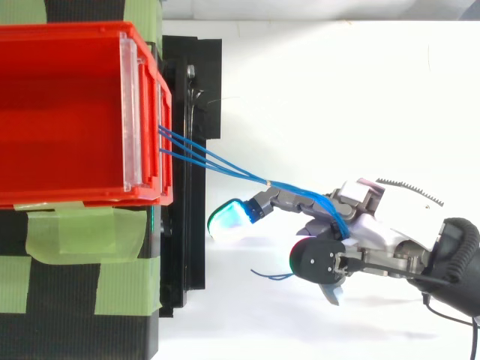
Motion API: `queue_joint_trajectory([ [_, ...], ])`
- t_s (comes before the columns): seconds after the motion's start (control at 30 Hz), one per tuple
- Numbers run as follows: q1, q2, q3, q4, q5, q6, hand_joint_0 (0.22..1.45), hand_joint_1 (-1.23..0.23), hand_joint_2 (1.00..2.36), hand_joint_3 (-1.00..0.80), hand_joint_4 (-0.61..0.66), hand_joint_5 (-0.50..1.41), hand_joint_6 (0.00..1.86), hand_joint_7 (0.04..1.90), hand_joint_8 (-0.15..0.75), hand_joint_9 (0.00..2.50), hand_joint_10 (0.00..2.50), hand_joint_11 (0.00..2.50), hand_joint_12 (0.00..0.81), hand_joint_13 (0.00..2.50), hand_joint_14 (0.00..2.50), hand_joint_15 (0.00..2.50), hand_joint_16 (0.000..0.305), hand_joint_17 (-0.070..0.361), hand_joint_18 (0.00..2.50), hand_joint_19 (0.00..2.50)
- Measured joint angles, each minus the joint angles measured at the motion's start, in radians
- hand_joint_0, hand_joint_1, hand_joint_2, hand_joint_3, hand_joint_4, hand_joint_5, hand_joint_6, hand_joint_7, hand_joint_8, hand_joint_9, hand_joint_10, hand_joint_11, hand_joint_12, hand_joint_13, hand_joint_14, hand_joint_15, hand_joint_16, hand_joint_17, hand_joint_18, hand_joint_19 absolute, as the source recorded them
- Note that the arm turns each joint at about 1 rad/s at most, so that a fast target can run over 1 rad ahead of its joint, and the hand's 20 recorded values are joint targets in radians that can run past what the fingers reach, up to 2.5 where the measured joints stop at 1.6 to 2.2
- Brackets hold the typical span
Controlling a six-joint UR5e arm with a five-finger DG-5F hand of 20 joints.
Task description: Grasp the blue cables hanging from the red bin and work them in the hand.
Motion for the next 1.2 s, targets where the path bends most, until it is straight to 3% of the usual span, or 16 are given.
queue_joint_trajectory([
  [0.13,0.000,0.000,0.013,-0.010,0.002,-0.003,0.76,-0.52,1.00,-1.00,0.41,0.24,0.01,0.97,0.512,1.57,2.50,2.50,0.794,2.05,2.50,1.98,0.252,0.189,2.48,0.79],
  [0.5,0.003,0.000,0.033,-0.080,-0.001,-0.010,0.74,-0.52,1.00,-1.00,0.41,0.23,0.01,0.96,0.521,1.66,2.50,2.50,0.793,2.10,2.50,2.01,0.255,0.191,2.50,0.79],
  [1.2,0.007,0.001,0.034,-0.085,-0.001,-0.016,0.74,-0.51,1.00,-1.00,0.40,0.23,0.01,0.96,0.525,1.68,2.50,2.50,0.785,2.10,2.50,2.01,0.253,0.190,2.50,0.79],
])
